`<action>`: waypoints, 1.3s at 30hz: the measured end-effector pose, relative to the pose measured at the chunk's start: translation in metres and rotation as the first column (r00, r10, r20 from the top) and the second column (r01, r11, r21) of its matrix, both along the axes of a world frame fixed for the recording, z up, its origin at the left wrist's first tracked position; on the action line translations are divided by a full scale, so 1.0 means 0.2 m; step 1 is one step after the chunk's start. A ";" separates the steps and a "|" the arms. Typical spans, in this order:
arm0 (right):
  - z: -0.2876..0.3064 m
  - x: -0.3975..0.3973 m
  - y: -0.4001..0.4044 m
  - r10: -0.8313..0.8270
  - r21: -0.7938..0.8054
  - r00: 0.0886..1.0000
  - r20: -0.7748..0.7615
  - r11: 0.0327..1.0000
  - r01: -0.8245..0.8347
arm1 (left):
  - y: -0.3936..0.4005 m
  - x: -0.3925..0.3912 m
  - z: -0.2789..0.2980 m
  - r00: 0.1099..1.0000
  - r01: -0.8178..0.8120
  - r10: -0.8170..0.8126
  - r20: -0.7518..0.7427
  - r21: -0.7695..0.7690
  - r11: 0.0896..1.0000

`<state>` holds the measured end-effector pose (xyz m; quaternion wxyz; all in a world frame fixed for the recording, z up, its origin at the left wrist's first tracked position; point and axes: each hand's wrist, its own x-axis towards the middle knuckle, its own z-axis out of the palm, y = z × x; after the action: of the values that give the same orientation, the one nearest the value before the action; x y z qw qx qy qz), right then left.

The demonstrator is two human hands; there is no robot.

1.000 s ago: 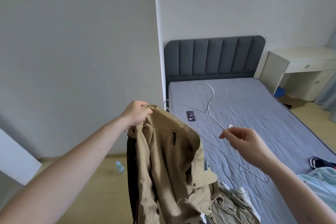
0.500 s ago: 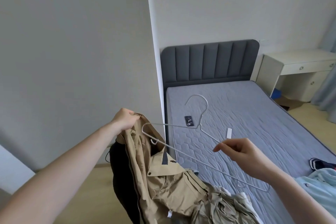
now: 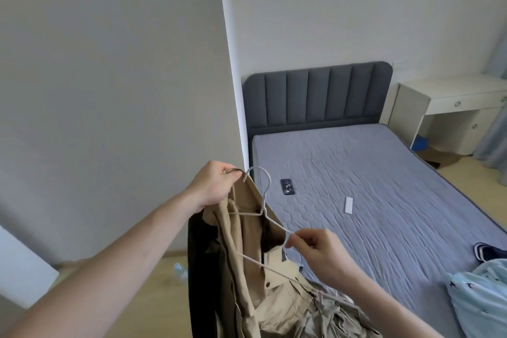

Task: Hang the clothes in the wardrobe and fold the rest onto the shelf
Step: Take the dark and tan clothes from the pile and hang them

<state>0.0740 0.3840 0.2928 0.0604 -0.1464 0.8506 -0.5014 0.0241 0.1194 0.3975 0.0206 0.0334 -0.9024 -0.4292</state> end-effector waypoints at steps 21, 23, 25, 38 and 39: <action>-0.10 0.01 -0.02 -0.331 -0.532 0.942 -0.047 0.807 0.257 | 0.22 0.24 0.04 0.875 0.418 -0.465 -0.137 -0.271 0.867; -0.06 0.01 -0.02 -0.322 -0.522 0.944 -0.075 0.819 0.238 | 0.19 0.17 0.09 0.836 0.425 -0.507 -0.210 -0.337 0.840; -0.02 0.00 -0.01 -0.323 -0.520 0.941 -0.098 0.823 0.228 | 0.17 0.09 0.12 0.824 0.405 -0.509 -0.248 -0.372 0.835; -0.07 -0.03 0.19 -0.237 -0.401 0.967 -0.091 0.898 0.183 | 0.05 -0.18 0.08 0.866 0.331 -0.484 -0.128 -0.580 0.744; -0.09 -0.03 0.22 -0.265 -0.378 0.960 -0.085 0.900 0.215 | 0.05 -0.19 0.05 0.872 0.308 -0.467 -0.147 -0.577 0.756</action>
<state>0.0676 0.4289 0.2750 -0.0877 -0.0823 0.7561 -0.6433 -0.0135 0.1287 0.4081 0.0670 -0.2246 -0.9598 -0.1546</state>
